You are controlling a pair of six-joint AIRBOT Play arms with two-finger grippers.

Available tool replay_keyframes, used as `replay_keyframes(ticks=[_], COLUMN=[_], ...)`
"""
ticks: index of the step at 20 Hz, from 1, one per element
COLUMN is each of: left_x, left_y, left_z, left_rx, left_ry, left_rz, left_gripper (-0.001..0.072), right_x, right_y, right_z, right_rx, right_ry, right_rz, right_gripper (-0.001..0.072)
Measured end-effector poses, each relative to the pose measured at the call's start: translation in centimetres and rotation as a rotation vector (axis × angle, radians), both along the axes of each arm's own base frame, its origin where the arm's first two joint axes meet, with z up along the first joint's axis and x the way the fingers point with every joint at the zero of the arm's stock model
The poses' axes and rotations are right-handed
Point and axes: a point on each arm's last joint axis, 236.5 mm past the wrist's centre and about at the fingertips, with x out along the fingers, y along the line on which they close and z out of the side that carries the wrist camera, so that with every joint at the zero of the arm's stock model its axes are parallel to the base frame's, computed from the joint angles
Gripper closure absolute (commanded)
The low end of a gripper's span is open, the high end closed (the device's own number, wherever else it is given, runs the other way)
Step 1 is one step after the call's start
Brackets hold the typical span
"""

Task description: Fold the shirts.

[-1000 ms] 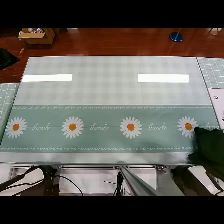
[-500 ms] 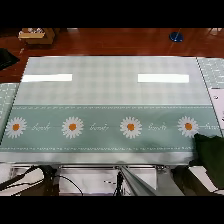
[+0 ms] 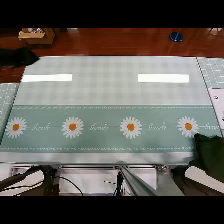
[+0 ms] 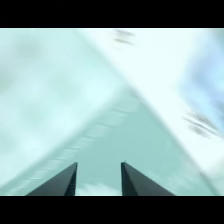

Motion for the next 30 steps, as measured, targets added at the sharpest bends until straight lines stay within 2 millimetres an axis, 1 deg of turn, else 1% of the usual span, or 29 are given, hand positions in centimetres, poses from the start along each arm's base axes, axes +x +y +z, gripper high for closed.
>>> replay_keyframes(ticks=[1, 2, 3, 4, 5, 6, 7, 8, 10, 13, 16, 21, 30], left_x=[-0.1, -0.2, -0.6, -1.1, -1.8, -2.7, -3.4, -4.1, -5.0, -5.3, -5.4, -5.5, -5.5], left_y=[-2.3, -4.2, -6.0, -7.5, -8.8, -9.8, -10.5, -11.1, -11.9, -12.3, -12.4, -12.5, -12.5], left_z=[-0.9, -2.0, -3.5, -5.0, -6.6, -8.4, -9.7, -11.0, -12.5, -13.5, -13.9, -14.1, -14.1], left_rx=[0.009, 0.023, 0.049, 0.079, 0.112, 0.153, 0.187, 0.213, 0.251, 0.281, 0.294, 0.3, 0.301], left_ry=[0.023, 0.05, 0.093, 0.137, 0.185, 0.243, 0.287, 0.331, 0.383, 0.407, 0.414, 0.419, 0.42], left_rz=[-0.051, -0.092, -0.135, -0.173, -0.209, -0.245, -0.269, -0.289, -0.31, -0.321, -0.324, -0.323, -0.324], left_gripper=[0.018, 0.018, 0.0179, 0.0178, 0.0153, 0.0145, 0.0145, 0.0145, 0.0146, 0.0146, 0.0146, 0.0146, 0.0146], right_x=[3.3, 5.5, 6.9, 7.4, 7.5, 7.2, 6.8, 6.4, 5.8, 5.4, 5.1, 5.0, 5.0], right_y=[3.5, 7.0, 10.6, 13.5, 16.2, 18.2, 20.1, 21.5, 23.8, 25.9, 26.9, 27.4, 27.5], right_z=[-0.4, -1.3, -2.7, -4.2, -5.7, -6.9, -8.0, -8.7, -9.6, -10.1, -10.3, -10.4, -10.4], right_rx=[-0.006, -0.003, -0.008, -0.012, -0.021, -0.029, -0.037, -0.045, -0.059, -0.077, -0.087, -0.09, -0.09], right_ry=[-0.001, 0.018, 0.063, 0.116, 0.178, 0.237, 0.288, 0.324, 0.373, 0.4, 0.412, 0.418, 0.418], right_rz=[0.115, 0.218, 0.321, 0.404, 0.484, 0.548, 0.603, 0.646, 0.714, 0.772, 0.798, 0.811, 0.814], right_gripper=[0.0254, 0.0254, 0.0254, 0.0253, 0.0253, 0.0253, 0.0253, 0.0253, 0.0254, 0.0254, 0.0254, 0.0254, 0.0254])
